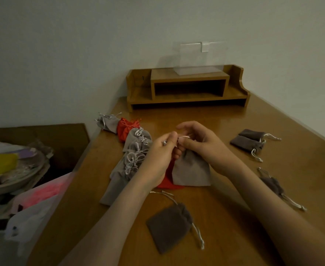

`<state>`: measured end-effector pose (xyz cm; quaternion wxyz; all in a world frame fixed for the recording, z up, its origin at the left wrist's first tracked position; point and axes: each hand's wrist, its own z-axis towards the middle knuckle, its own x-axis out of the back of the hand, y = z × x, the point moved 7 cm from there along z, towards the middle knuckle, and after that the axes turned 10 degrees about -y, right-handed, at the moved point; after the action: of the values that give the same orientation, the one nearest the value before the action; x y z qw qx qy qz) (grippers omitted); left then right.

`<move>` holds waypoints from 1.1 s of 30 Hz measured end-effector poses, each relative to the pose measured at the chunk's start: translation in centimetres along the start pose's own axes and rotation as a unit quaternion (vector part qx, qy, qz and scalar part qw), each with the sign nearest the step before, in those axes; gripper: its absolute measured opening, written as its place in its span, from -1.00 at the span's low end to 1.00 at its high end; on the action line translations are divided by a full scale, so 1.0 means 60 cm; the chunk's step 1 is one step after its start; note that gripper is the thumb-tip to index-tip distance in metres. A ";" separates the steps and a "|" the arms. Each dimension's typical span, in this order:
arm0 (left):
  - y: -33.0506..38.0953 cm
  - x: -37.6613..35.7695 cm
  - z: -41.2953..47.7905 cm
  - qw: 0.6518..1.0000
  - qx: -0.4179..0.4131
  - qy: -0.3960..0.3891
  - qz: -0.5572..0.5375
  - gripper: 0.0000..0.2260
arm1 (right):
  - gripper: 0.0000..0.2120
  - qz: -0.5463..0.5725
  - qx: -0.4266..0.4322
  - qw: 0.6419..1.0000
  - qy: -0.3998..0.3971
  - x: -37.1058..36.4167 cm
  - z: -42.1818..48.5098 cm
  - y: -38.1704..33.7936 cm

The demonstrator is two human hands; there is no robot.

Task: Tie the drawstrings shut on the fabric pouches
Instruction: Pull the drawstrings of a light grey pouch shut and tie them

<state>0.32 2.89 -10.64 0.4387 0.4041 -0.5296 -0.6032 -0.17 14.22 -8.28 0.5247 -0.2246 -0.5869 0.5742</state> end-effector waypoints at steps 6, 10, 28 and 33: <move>0.003 0.014 0.000 1.000 0.002 0.016 0.027 -0.75 | -0.93 0.027 -0.036 0.999 0.001 0.001 -0.001 0.012; 0.007 0.019 -0.001 0.999 -0.005 0.029 0.027 -0.78 | -0.92 0.085 -0.025 0.996 0.003 0.006 -0.002 0.011; 0.007 0.014 -0.002 1.000 0.011 -0.020 0.018 -0.84 | -0.52 0.067 -0.070 0.995 -0.029 -0.004 -0.001 0.024; -0.003 0.032 -0.002 0.999 0.036 0.026 -0.013 -0.84 | -0.74 0.073 -0.090 0.992 -0.056 -0.007 0.000 0.028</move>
<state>-0.15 1.04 -10.85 0.4296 0.4425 -0.5338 -0.5785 -0.61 14.25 -9.97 0.4249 -0.2806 -0.6468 0.5678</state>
